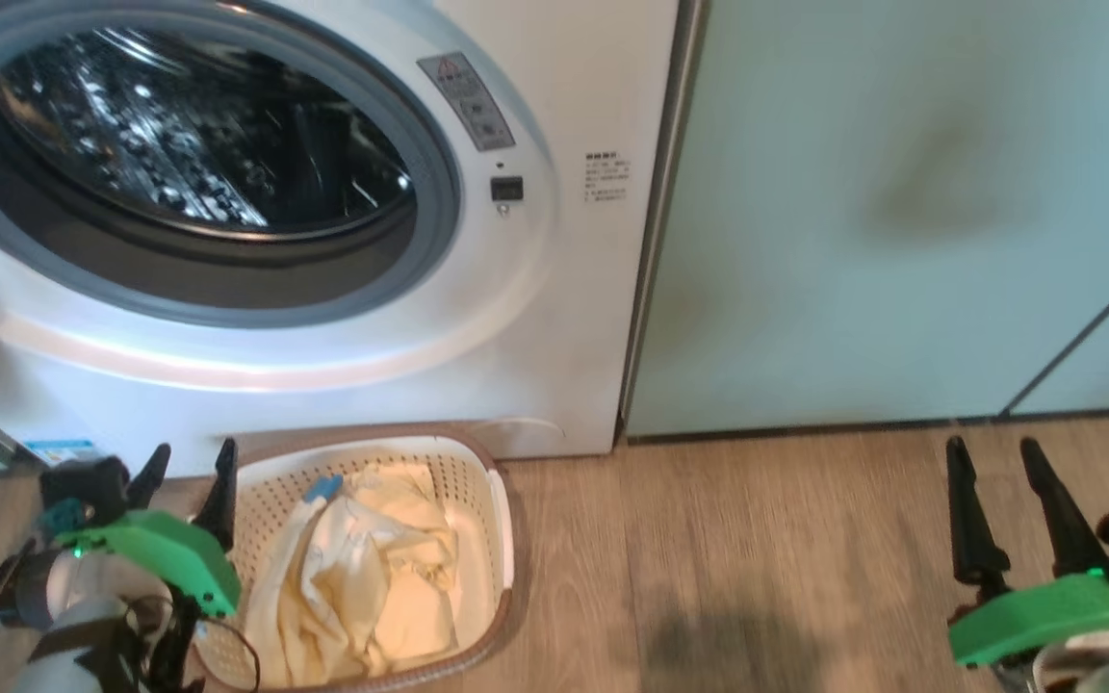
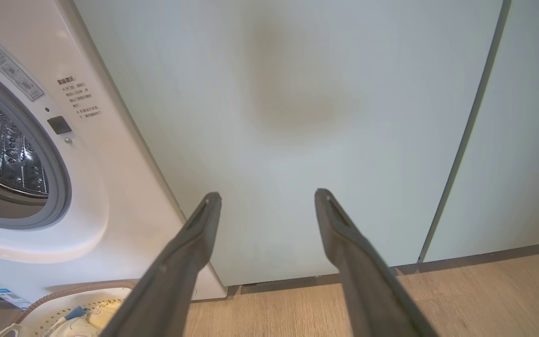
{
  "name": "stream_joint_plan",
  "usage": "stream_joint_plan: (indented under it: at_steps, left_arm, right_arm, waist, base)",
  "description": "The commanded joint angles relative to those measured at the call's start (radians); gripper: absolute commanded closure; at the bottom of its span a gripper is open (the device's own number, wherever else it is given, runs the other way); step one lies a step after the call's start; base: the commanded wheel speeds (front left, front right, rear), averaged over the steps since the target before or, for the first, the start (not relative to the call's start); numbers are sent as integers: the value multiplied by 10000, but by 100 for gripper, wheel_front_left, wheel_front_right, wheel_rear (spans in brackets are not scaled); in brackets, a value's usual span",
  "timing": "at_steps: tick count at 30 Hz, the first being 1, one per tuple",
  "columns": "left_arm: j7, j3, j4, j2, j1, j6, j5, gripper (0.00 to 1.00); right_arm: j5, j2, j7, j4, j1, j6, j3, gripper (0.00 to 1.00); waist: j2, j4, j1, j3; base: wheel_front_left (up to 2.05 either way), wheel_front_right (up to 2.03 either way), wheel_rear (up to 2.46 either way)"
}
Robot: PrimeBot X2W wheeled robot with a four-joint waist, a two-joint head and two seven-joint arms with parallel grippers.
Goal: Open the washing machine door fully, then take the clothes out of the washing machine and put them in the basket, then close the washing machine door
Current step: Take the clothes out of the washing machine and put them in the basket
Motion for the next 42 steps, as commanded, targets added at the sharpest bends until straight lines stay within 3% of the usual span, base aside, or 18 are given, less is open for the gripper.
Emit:
stream_joint_plan:
  at_steps: [1, 18, 42]
  left_arm:
    - [-90, 662, -626, 221, 40, 37, 220, 0]
    - [-91, 1931, -2839, -594, 2158, -161, 1280, 0]
    - [-91, 2219, -3493, -891, 2856, -274, 1471, 0]
  right_arm:
    - [-138, -227, -95, -250, -2, 37, 127, 0]
    - [-156, -325, -95, -351, 720, 37, 31, 0]
    - [-221, -324, -95, -377, 951, 37, -252, 0]
  waist:
    - [-1, 180, 2, -424]
    - [-1, 498, 2, -1511]
    - [-1, 467, 2, -1862]
  base:
    - [0, 0, 0]
    - [0, 0, 0]
    - [0, 0, 0]
